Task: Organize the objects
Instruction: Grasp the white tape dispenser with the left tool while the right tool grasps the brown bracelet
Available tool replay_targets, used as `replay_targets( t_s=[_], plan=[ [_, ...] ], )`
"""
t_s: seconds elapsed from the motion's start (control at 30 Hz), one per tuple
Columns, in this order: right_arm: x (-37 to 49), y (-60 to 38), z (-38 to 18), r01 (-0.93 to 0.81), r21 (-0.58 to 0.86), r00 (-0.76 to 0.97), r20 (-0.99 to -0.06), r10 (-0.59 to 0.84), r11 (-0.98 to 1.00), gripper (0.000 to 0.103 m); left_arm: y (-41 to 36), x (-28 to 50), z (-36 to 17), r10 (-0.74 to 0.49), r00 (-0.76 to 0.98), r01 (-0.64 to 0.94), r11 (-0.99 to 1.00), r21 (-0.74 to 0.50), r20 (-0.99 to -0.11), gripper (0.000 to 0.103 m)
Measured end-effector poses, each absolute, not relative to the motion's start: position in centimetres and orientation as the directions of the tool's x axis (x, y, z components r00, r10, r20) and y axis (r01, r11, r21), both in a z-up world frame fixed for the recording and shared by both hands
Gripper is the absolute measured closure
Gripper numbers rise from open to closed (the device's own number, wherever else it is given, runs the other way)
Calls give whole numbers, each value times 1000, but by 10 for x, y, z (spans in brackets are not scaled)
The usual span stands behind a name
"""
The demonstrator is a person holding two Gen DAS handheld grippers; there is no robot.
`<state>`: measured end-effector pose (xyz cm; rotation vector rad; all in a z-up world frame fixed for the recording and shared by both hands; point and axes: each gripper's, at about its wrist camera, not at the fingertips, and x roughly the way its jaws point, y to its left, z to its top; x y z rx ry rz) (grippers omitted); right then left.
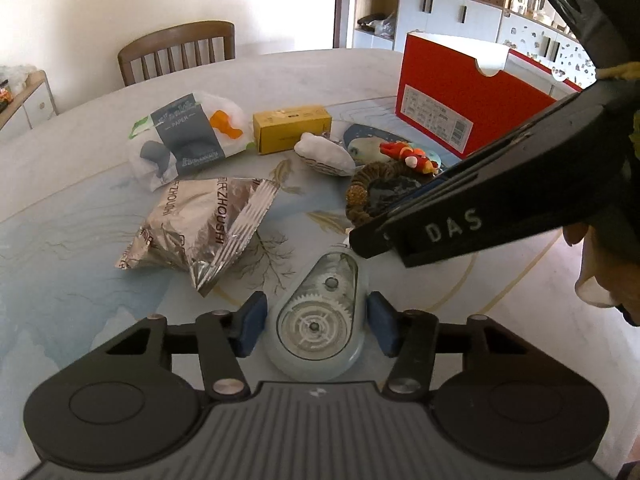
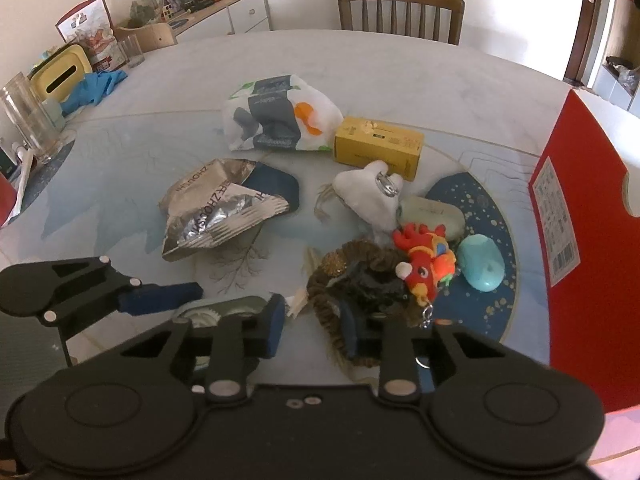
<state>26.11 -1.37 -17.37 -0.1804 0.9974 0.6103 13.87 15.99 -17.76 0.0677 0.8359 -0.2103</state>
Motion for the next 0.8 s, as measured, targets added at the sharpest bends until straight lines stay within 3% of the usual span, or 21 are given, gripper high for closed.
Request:
replay_targets(
  t_s=[0.17,0.37,0.43,0.8],
  plan=[
    [263,-15,-178,-571,105,385,-841,379,814,76,160,136,-178,-143,656,207,978,-5,-741,51],
    [263,-12,-182,-588,64,396,-846,356,806,84,159,135,-177,-133,656,202,979,3,-743,51],
    [261,-13,-181,-595,54,405,-842,357,802,96,159,135,-177,-129,654,197,980,3,-745,51],
    [252,-48,-133,-540,210,426,-767,480,815,98,166,132,-154,-131,669,142,989,-47,-732,52]
  ],
)
